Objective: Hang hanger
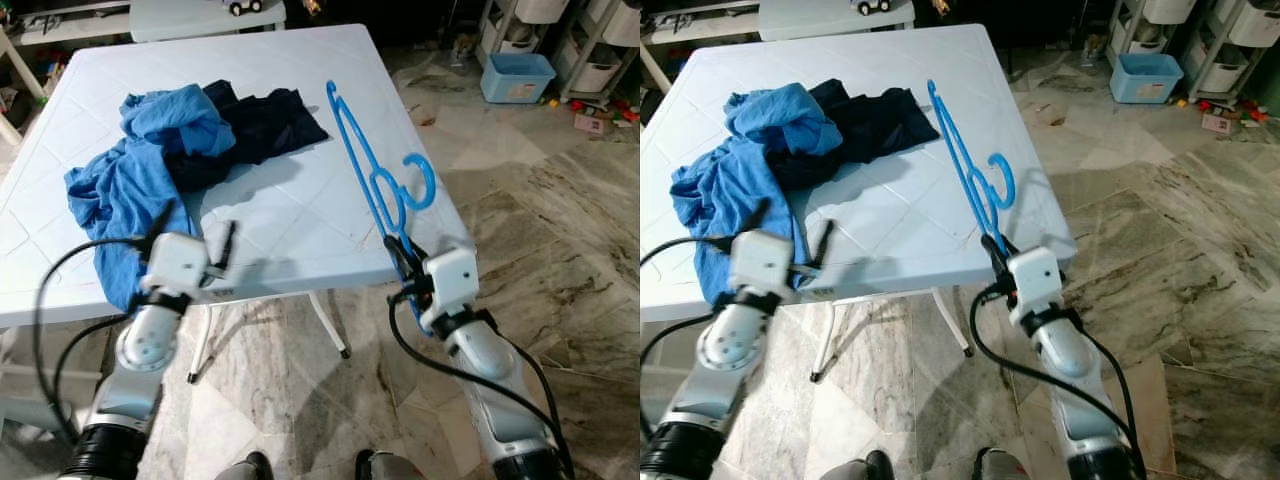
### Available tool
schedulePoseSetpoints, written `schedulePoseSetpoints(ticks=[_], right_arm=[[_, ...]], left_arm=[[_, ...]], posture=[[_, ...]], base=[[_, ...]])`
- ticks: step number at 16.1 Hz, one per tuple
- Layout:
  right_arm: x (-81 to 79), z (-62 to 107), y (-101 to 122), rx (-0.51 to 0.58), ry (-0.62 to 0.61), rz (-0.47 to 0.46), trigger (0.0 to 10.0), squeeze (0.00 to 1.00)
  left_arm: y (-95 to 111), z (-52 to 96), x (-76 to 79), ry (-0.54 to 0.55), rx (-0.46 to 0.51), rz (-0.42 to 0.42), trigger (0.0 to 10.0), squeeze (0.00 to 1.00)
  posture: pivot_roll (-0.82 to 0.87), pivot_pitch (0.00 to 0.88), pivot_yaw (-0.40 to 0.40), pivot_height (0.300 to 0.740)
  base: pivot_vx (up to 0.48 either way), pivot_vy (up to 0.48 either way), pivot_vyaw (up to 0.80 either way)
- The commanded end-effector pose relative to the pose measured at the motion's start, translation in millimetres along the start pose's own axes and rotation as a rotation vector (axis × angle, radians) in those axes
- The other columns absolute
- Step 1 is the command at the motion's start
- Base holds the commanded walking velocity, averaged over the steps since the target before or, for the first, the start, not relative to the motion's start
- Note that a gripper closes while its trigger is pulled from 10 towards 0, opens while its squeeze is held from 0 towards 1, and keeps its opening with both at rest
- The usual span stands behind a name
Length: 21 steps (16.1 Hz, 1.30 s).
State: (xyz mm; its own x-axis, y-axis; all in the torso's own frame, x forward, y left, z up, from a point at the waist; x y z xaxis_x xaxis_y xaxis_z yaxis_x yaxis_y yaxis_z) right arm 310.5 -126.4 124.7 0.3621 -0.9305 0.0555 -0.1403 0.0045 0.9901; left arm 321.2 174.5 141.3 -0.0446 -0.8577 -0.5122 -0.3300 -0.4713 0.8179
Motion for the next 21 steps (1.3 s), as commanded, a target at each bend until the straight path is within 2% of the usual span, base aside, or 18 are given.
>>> schedulePoseSetpoints(ticks=[1, 3, 5, 8, 12, 14, 16, 21], right_arm=[[5.7, 4.5, -17, -0.083, -0.037, -0.021, 10.0, 0.00], [14.6, 7.1, -19, -0.087, -0.103, -0.069, 10.0, 0.00], [15.5, 8.6, -20, -0.086, -0.130, -0.086, 10.0, 0.00], [15.5, 7.8, -20, -0.080, -0.148, -0.087, 10.0, 0.00], [17.6, 5.3, -20, -0.086, -0.161, -0.099, 10.0, 0.00], [18.8, 5.5, -20, -0.094, -0.173, -0.102, 10.0, 0.00], [19.5, 7.9, -22, -0.097, -0.185, -0.100, 10.0, 0.00], [21.3, 10.1, -23, -0.103, -0.198, -0.104, 10.0, 0.00]], left_arm=[[-2, 3.6, 4.6, -0.018, -0.028, 0.002, 10.0, 0.00], [-9, 6.2, 10.4, 0.028, -0.095, 0.057, 10.0, 0.00], [-14, 11.8, 18.5, 0.012, -0.135, 0.111, 10.0, 0.00], [-17, 16.1, 19.8, 0.032, -0.164, 0.091, 10.0, 0.00], [-14, 9.6, 27.7, -0.024, -0.156, 0.156, 10.0, 0.00], [-7, 6.1, 37.7, -0.097, -0.127, 0.207, 10.0, 0.00], [-3, 4.9, 44.5, -0.136, -0.116, 0.219, 10.0, 0.00], [-8, 3.4, 52.5, -0.149, -0.176, 0.262, 10.0, 0.00]], posture=[[-0.17, 0.120, 0.039, 0.740], [-0.18, 0.124, 0.040, 0.740], [-0.19, 0.126, 0.041, 0.740], [-0.19, 0.129, 0.044, 0.740], [-0.19, 0.130, 0.045, 0.740], [-0.20, 0.130, 0.054, 0.740], [-0.21, 0.130, 0.059, 0.740], [-0.21, 0.132, 0.061, 0.740]], base=[[0.000, 0.000, 0.00], [0.000, 0.000, 0.00], [0.000, 0.000, 0.00], [0.000, 0.000, 0.00], [0.000, 0.000, 0.00], [0.000, 0.000, -0.80], [0.000, 0.000, -0.80], [0.000, 0.000, -0.80]])
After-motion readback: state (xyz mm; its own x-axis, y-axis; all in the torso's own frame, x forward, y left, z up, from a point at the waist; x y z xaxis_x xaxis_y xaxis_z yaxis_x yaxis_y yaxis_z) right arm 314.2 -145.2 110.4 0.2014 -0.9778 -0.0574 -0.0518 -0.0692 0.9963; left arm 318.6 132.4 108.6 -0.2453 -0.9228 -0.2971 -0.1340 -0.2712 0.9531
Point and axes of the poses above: a point about 5 cm out from each wrist's last joint towards the gripper, its own z axis pointing back from the gripper into the wrist, its own y axis along the axis of the wrist's last joint, x = y × z, the point moved 2 cm from there along -z, pointing out of the wrist towards the gripper, and after that the axes turned 8 degrees about -z, right-handed, at the moved point
